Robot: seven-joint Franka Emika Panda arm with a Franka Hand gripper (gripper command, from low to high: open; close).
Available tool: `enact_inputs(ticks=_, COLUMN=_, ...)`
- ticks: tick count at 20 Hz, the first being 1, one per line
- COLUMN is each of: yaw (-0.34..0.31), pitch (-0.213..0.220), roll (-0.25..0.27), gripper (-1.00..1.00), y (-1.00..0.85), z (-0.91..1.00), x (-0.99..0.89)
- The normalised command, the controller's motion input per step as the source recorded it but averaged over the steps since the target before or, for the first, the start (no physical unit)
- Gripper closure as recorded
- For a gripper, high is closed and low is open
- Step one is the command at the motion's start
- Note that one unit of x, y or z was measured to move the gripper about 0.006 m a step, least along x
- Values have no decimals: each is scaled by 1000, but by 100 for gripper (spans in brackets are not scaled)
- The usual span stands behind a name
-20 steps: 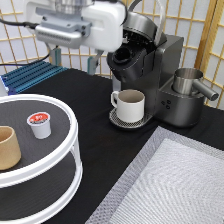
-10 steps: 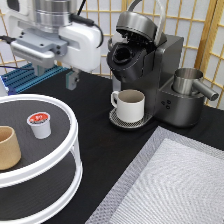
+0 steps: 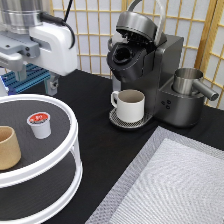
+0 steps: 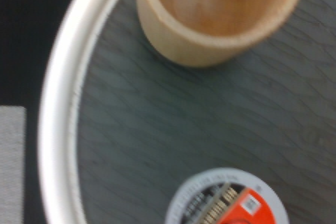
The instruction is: Make coffee
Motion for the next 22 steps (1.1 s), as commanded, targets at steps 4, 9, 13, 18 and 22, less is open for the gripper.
enact_inputs(ticks=4, yaw=0, pitch=-108, roll=-86, gripper=-100, y=6, z=-351, x=-63)
enact_inputs(ticks=9, yaw=0, pitch=-33, roll=-54, gripper=-100, y=21, z=-282, x=-42)
enact_inputs(ticks=13, yaw=0, pitch=-56, roll=0, gripper=-100, y=-39, z=-280, x=-226)
enact_inputs(ticks=18, yaw=0, pitch=-83, roll=-3, gripper=-100, y=-26, z=-291, x=-182)
enact_inputs(ticks=22, yaw=0, pitch=-88, roll=0, gripper=-100, y=-33, z=-313, x=-59)
